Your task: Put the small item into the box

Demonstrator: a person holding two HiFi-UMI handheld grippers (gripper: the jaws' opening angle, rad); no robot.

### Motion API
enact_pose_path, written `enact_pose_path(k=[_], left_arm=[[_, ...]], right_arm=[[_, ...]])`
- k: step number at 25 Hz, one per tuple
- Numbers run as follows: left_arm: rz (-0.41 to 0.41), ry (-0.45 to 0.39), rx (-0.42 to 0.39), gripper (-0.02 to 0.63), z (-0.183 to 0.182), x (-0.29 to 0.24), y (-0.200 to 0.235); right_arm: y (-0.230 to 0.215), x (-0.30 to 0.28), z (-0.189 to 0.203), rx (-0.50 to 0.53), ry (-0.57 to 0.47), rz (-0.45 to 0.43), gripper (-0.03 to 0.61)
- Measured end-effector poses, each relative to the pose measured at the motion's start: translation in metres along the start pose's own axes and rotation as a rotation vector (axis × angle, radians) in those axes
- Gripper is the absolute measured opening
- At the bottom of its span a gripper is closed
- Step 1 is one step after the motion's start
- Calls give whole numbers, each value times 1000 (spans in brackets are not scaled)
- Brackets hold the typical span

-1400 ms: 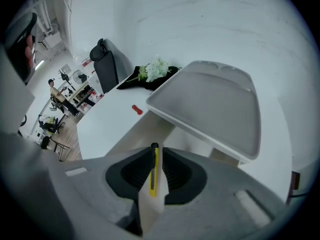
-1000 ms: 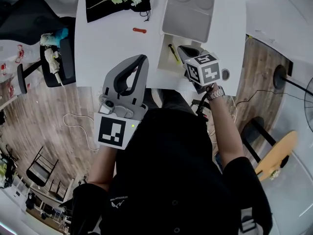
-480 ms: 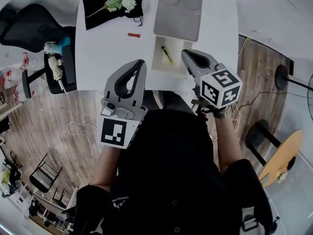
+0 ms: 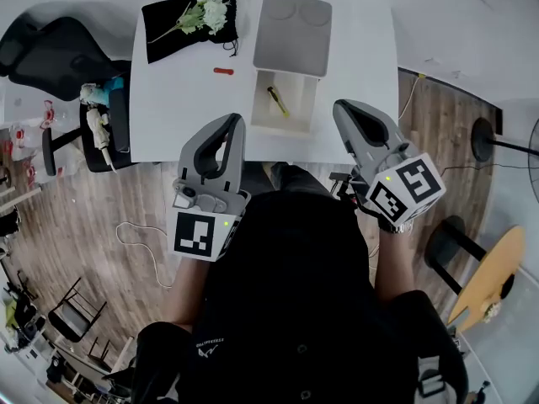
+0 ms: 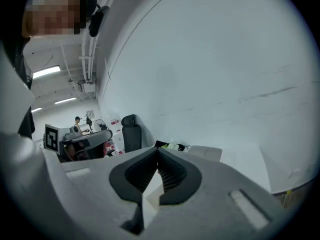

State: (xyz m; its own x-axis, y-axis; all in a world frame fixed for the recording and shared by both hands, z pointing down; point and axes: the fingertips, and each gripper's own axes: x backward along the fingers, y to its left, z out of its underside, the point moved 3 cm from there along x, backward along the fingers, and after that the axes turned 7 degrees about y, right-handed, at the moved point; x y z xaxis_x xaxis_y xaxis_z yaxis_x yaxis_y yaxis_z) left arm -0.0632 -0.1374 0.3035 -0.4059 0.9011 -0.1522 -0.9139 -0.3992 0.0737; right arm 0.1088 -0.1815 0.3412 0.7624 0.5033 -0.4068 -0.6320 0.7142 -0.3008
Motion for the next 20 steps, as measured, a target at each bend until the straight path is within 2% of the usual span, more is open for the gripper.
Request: enact_pose_path(k=[8,12,17,20], left_arm=[[-18,14,-7,5,4,12,-11],[-24,23,-20,5,5,15,-15],[-25,12,2,5,-3,10,-11],[-26,-19,-24,5,-18,9,-11]], right_arm=[[19,32,-2,19,-91,12,5],[26,34,-1,36,-96,3,5],[28,33,-10,51,-120,-1,5],[29,38,-20,72,-135,-5,5]])
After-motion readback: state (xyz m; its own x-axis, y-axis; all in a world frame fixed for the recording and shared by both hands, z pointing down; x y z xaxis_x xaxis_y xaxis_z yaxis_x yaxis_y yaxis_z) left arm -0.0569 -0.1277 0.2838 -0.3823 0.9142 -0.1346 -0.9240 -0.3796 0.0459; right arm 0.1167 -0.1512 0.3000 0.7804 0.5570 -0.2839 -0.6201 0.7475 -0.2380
